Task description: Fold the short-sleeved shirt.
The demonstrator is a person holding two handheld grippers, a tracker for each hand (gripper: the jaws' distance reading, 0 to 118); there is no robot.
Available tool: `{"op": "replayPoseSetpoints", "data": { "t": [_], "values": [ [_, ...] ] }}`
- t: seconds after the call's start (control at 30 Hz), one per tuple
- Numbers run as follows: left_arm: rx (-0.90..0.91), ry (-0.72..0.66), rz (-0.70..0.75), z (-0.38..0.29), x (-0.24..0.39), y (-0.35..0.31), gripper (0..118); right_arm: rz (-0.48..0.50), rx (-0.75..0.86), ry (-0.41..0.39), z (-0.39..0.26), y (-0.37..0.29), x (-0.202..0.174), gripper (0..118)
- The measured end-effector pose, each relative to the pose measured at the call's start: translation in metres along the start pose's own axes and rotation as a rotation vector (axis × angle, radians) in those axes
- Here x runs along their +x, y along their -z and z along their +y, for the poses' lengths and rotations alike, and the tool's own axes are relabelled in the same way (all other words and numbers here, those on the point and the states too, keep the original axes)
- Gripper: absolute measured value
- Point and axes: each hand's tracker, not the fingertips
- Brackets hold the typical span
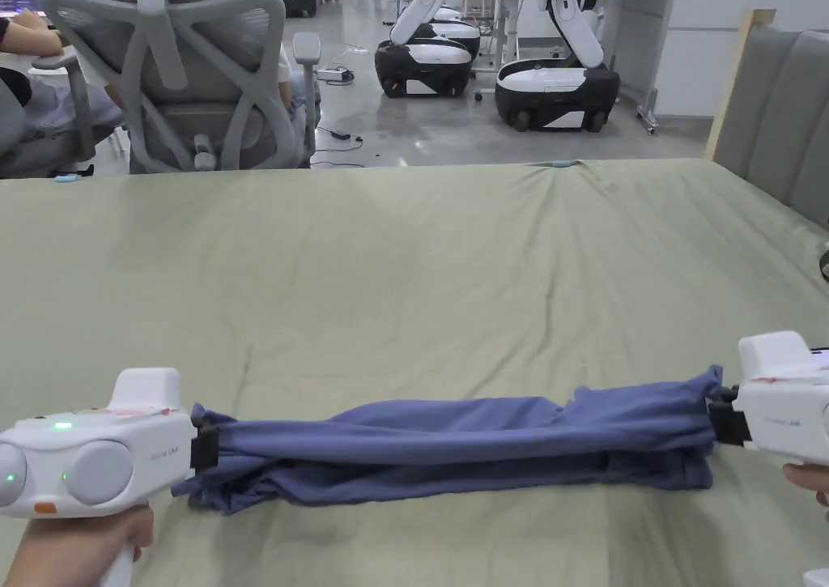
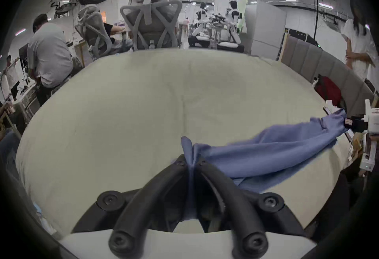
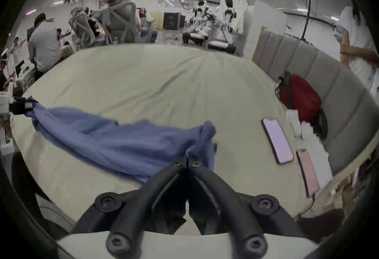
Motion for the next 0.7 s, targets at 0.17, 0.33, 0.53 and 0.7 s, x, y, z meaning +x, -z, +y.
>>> {"op": "replayPoseSetpoints", "data": {
  "t": [0.17,0.33,0.53,0.7],
  "values": [
    [-0.07,0.041,0.04,-0.021,0.014,0.032,1,-0.019,-0.11,-0.034,-0.022,0.048,-0.02,0],
    [-0.061,0.049,0.074,-0.021,0.027,0.029,2,-0.044,-0.099,-0.018,-0.022,0.054,-0.016,1],
    [0.016,0.004,0.086,-0.014,0.024,-0.003,118,-0.054,-0.031,-0.028,-0.014,0.008,-0.022,118],
    [0.141,0.021,0.073,0.006,0.026,-0.03,116,-0.034,0.176,-0.006,0.007,-0.037,-0.05,115]
  ]
}}
